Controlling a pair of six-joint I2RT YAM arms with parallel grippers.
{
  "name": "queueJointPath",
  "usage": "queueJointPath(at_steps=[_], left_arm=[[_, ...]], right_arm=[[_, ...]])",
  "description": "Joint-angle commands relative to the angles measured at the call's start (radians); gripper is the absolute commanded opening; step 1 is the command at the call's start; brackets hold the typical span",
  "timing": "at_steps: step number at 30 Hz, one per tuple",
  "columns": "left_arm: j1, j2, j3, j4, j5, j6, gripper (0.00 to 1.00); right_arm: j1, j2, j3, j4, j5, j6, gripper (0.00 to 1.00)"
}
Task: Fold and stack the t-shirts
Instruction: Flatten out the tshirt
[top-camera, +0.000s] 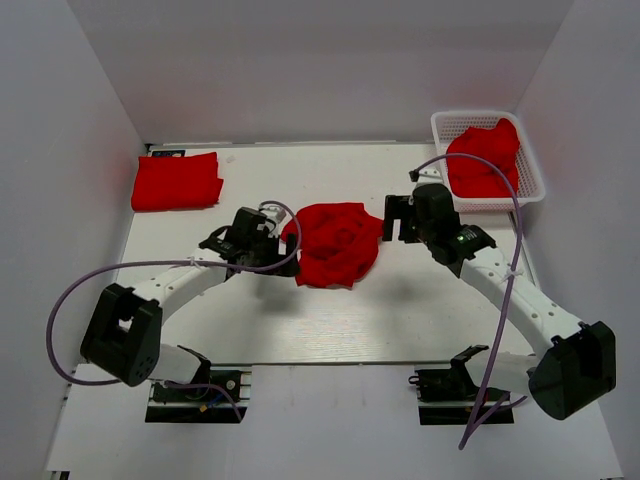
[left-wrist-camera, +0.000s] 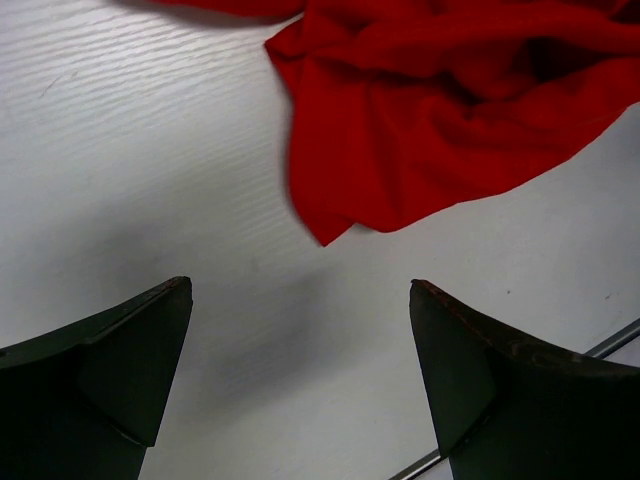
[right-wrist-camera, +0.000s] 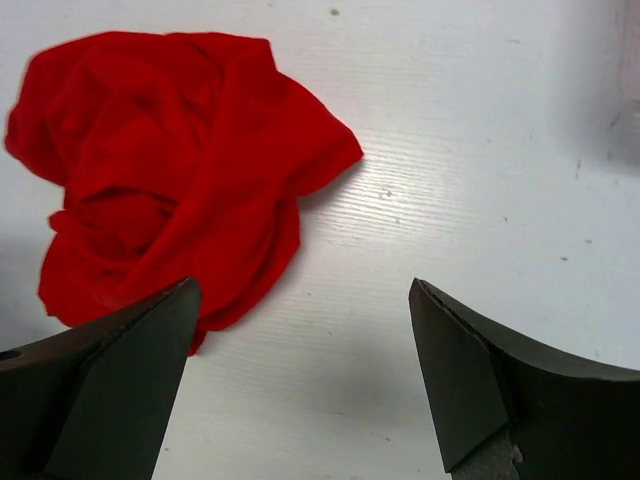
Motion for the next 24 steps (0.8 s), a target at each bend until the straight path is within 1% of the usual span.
queueJointPath(at_steps=[1, 6, 9, 13, 15, 16, 17, 20, 21, 22, 24], left_arm=[[-0.020, 0.011, -0.036, 0.161, 0.082, 0.057, 1.00], [-0.051, 0.097, -0.037, 0.213, 0.070, 0.068, 1.00], [-0.077, 0.169, -0.021, 0.225, 0.013, 0.068, 0.96], [-0.103, 0.235, 0.014, 0.205, -0.061, 0.068, 0.88], [-0.122, 0.249, 0.014, 0.216, -0.087, 0.057, 0.82], [-0.122, 0.249, 0.014, 0.216, -0.102, 0.043, 0.82], [-0.122, 0.258, 0.014, 0.243, -0.111, 0.043, 0.79], [-0.143, 0.295, 0.026, 0.244, -0.134, 0.043, 0.68], [-0.143, 0.307, 0.042, 0.244, -0.147, 0.043, 0.58], [-0.152, 0.318, 0.051, 0.244, -0.147, 0.043, 0.53], [-0.152, 0.349, 0.060, 0.254, -0.147, 0.043, 0.38]], right_arm=[[-0.007, -0.030, -0.008, -0.012, 0.066, 0.031, 0.90], [-0.014, -0.038, -0.032, -0.005, 0.067, 0.029, 0.90], [-0.017, -0.045, -0.051, -0.005, 0.067, 0.042, 0.90], [-0.020, -0.080, -0.097, 0.046, 0.048, 0.040, 0.90], [-0.023, -0.096, -0.115, 0.057, 0.043, 0.048, 0.90], [-0.021, -0.105, -0.123, 0.068, 0.035, 0.046, 0.90], [-0.021, -0.110, -0.129, 0.071, 0.034, 0.046, 0.90], [-0.024, -0.117, -0.137, 0.079, 0.018, 0.040, 0.90], [-0.026, -0.119, -0.137, 0.076, 0.017, 0.043, 0.90], [-0.027, -0.125, -0.141, 0.080, 0.014, 0.043, 0.90], [-0.034, -0.127, -0.143, 0.083, 0.014, 0.048, 0.90]])
